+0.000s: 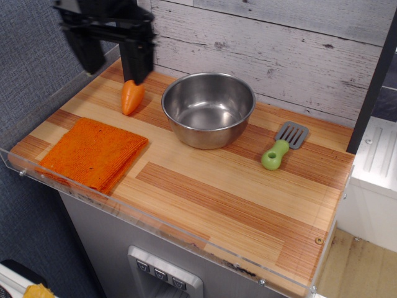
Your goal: Place the orange towel in front of the carrot
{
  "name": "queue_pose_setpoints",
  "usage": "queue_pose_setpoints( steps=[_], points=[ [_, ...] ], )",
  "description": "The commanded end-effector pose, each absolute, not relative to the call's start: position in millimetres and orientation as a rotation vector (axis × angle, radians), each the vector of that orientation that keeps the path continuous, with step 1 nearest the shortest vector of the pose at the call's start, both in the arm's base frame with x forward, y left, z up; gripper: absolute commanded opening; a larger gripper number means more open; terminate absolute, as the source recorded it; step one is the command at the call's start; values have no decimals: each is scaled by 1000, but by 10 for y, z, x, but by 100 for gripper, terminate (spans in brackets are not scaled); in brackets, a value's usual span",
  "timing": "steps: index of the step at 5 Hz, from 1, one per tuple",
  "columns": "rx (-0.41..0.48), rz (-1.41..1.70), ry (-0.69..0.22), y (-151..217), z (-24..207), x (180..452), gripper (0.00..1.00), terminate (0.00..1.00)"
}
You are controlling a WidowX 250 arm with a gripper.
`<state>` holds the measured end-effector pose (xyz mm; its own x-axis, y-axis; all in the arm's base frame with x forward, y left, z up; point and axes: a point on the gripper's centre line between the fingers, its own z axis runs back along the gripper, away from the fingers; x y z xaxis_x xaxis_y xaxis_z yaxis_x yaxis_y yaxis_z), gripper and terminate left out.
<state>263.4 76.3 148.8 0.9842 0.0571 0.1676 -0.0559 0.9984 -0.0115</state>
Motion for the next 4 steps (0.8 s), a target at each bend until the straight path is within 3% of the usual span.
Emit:
queue_pose_setpoints(
  steps=[1,3,4],
  points=[
    [58,-8,-218,719,1713,2617,100,0],
    [69,-50,-170,744,1702,2607,100,0],
    [69,-50,-170,744,1702,2607,100,100]
  ],
)
